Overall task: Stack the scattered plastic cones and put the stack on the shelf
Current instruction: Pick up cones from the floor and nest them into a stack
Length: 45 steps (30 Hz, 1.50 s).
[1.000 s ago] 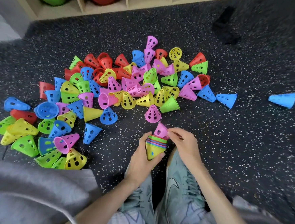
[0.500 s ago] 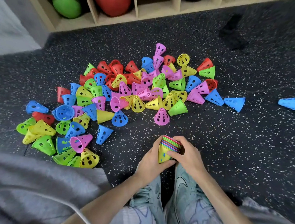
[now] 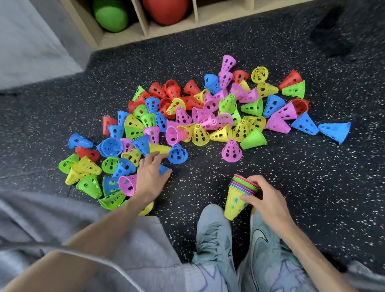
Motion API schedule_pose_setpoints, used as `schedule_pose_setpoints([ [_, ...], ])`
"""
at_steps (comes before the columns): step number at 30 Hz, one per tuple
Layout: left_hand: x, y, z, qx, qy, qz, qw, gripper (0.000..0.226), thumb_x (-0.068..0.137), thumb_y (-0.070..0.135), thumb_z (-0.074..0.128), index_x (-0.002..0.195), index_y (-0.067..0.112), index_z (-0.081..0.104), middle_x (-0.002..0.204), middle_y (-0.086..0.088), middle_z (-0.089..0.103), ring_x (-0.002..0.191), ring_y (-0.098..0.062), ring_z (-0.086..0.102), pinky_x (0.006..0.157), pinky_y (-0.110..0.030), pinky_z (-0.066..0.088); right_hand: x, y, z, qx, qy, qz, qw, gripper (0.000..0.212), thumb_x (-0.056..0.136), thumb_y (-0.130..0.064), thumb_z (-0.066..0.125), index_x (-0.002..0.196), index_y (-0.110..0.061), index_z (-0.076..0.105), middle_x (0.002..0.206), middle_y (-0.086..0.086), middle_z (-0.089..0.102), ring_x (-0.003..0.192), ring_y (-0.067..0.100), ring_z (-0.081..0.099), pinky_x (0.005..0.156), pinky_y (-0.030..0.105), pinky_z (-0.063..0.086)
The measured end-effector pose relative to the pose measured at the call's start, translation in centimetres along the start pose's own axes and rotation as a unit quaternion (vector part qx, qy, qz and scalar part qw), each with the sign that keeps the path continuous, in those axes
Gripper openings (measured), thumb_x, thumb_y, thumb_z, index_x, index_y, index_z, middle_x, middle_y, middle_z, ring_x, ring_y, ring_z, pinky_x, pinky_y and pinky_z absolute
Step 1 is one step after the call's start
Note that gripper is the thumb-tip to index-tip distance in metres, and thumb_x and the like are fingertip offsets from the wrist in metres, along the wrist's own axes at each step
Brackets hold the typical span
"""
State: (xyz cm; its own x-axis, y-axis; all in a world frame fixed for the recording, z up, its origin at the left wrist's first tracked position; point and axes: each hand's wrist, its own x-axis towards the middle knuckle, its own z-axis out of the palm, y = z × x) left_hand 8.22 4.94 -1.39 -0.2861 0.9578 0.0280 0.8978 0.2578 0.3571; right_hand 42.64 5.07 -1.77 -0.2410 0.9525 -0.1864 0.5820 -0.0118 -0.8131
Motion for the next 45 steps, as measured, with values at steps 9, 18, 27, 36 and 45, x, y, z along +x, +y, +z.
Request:
schedule_pose_setpoints([
  [9, -2.0, -1.1, 3.4, -0.058, -0.090, -0.076, 0.991, 0.056, 0.091, 0.013, 0.074, 0.136, 0.028, 0.044, 0.141, -0.020, 0.038, 0.117, -0.035, 0.054, 0.097, -0.045, 0.052, -0.2, -0.1, -0.1, -0.017, 0.000, 0.007, 1.000, 0.033, 0.089, -0.028, 0.075, 0.113, -0.033, 0.054, 0.094, -0.017, 0.068, 0.084, -0.010, 0.058, 0.069, 0.006, 0.038],
  [18, -1.8, -0.3, 3.0, -0.003, -0.108, -0.011, 0.994, 0.042, 0.096, 0.020, 0.070, 0.127, 0.025, 0.043, 0.124, -0.004, 0.046, 0.082, -0.021, 0.062, 0.062, -0.029, 0.049, -0.4, -0.3, -0.3, -0.018, -0.004, 0.004, 1.000, 0.031, 0.089, -0.033, 0.074, 0.110, -0.037, 0.053, 0.095, -0.016, 0.070, 0.088, -0.004, 0.061, 0.073, 0.009, 0.040],
  [27, -4.8, 6.3, 3.9, -0.170, -0.098, 0.053, 0.979, 0.053, 0.092, 0.026, 0.075, 0.129, 0.041, 0.041, 0.115, 0.012, 0.057, 0.097, -0.010, 0.061, 0.085, -0.036, 0.056, -0.7, -0.6, -0.5, 0.051, 0.049, 0.018, 0.997, 0.029, 0.093, -0.034, 0.069, 0.112, -0.033, 0.047, 0.091, -0.013, 0.066, 0.081, -0.001, 0.059, 0.070, 0.014, 0.040],
  [36, -7.1, 8.9, 5.1, -0.299, -0.099, 0.046, 0.948, 0.064, 0.090, 0.013, 0.076, 0.137, 0.042, 0.044, 0.128, 0.025, 0.059, 0.111, -0.006, 0.064, 0.092, -0.026, 0.055, -0.5, -0.3, -0.7, 0.147, 0.218, 0.043, 0.964, 0.031, 0.094, -0.030, 0.070, 0.114, -0.023, 0.048, 0.088, -0.007, 0.064, 0.075, 0.014, 0.058, 0.066, 0.010, 0.040],
  [45, -7.9, 9.6, 5.0, -0.291, -0.135, 0.089, 0.943, 0.067, 0.091, 0.017, 0.076, 0.138, 0.049, 0.040, 0.135, 0.024, 0.057, 0.110, -0.002, 0.061, 0.086, -0.013, 0.048, -0.6, -1.3, -0.2, 0.102, 0.148, 0.033, 0.983, 0.034, 0.092, -0.034, 0.072, 0.114, -0.029, 0.046, 0.091, -0.014, 0.064, 0.080, 0.010, 0.060, 0.068, 0.011, 0.037],
])
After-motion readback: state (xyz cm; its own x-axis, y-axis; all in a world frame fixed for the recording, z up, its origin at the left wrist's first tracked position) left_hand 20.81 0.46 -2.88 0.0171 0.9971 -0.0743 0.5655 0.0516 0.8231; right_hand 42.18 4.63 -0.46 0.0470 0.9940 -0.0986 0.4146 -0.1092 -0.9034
